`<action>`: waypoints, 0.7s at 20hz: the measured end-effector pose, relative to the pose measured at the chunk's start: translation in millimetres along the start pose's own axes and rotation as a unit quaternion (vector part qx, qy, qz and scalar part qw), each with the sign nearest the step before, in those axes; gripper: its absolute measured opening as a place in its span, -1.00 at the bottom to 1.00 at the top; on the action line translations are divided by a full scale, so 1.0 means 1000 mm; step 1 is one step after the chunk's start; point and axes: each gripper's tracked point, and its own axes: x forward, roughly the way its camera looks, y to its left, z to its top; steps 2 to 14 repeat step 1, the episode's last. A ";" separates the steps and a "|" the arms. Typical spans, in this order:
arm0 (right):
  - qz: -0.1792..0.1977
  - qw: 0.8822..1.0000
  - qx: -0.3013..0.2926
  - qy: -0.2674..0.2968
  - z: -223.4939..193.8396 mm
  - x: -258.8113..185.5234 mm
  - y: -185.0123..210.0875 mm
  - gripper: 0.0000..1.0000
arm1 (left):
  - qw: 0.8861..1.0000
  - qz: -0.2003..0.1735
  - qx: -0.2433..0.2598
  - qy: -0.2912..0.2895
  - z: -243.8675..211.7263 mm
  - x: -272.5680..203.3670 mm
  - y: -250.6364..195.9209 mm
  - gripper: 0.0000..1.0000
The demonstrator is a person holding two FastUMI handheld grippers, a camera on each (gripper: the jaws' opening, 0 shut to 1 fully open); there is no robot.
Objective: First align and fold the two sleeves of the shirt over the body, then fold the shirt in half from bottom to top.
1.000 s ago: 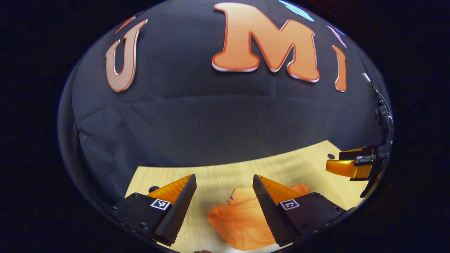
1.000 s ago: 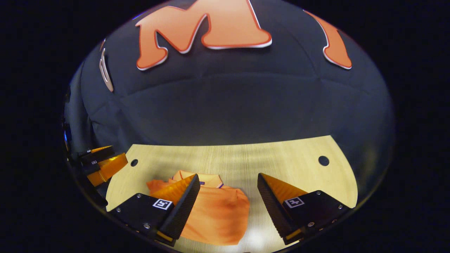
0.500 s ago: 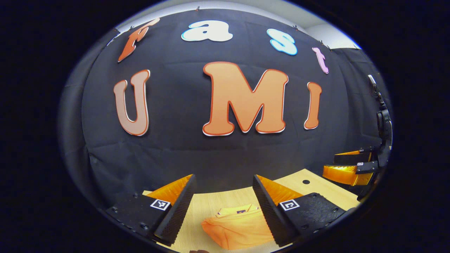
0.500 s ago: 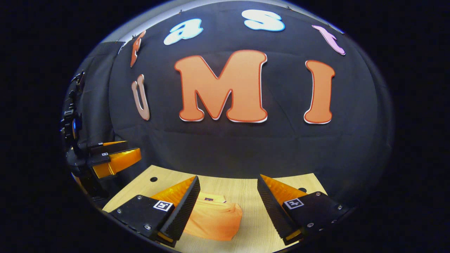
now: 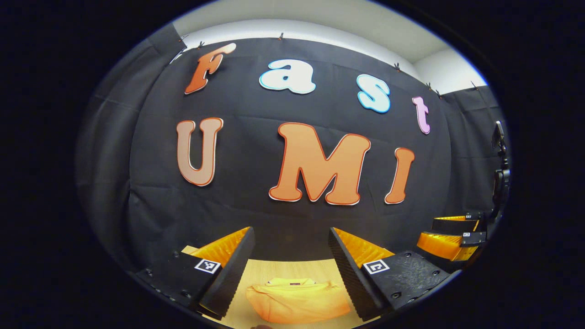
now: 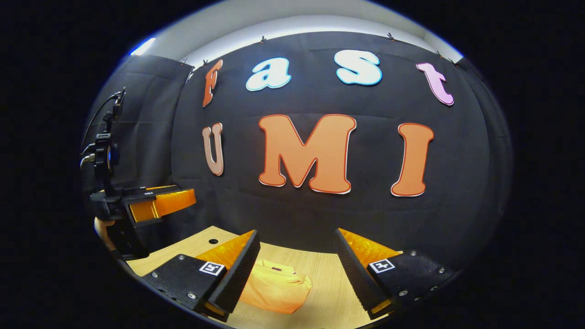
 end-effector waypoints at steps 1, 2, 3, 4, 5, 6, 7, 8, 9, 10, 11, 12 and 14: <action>-0.005 1.000 0.002 -0.001 0.000 -0.006 0.000 0.98 | 1.000 -0.002 -0.004 -0.002 0.002 -0.006 -0.001 0.95; -0.005 1.000 0.002 -0.001 0.000 -0.006 0.000 0.98 | 1.000 -0.002 -0.004 -0.002 0.002 -0.006 -0.001 0.95; -0.005 1.000 0.002 -0.001 0.000 -0.006 0.000 0.98 | 1.000 -0.002 -0.004 -0.002 0.002 -0.006 -0.001 0.95; -0.005 1.000 0.002 -0.001 0.000 -0.006 0.000 0.98 | 1.000 -0.002 -0.004 -0.002 0.002 -0.006 -0.001 0.95; -0.005 1.000 0.002 -0.001 0.000 -0.006 0.000 0.98 | 1.000 -0.002 -0.004 -0.002 0.002 -0.006 -0.001 0.95; -0.005 1.000 0.002 -0.001 0.000 -0.006 0.000 0.98 | 1.000 -0.002 -0.004 -0.002 0.002 -0.006 -0.001 0.95; -0.005 1.000 0.002 -0.001 0.000 -0.006 0.000 0.98 | 1.000 -0.002 -0.004 -0.002 0.002 -0.006 -0.001 0.95; -0.005 1.000 0.002 -0.001 0.000 -0.006 0.000 0.98 | 1.000 -0.002 -0.004 -0.002 0.002 -0.006 -0.001 0.95; -0.005 1.000 0.002 -0.001 0.000 -0.006 0.000 0.98 | 1.000 -0.002 -0.004 -0.002 0.002 -0.006 -0.001 0.95; -0.005 1.000 0.002 -0.001 0.000 -0.006 0.000 0.98 | 1.000 -0.002 -0.004 -0.002 0.002 -0.006 -0.001 0.95; -0.005 1.000 0.002 -0.001 0.000 -0.006 0.000 0.98 | 1.000 -0.002 -0.004 -0.002 0.002 -0.006 -0.001 0.95; -0.005 1.000 0.002 -0.001 0.000 -0.006 0.000 0.98 | 1.000 -0.002 -0.004 -0.002 0.002 -0.006 -0.001 0.95; -0.005 1.000 0.002 -0.001 0.000 -0.006 0.000 0.98 | 1.000 -0.002 -0.004 -0.002 0.002 -0.006 -0.001 0.95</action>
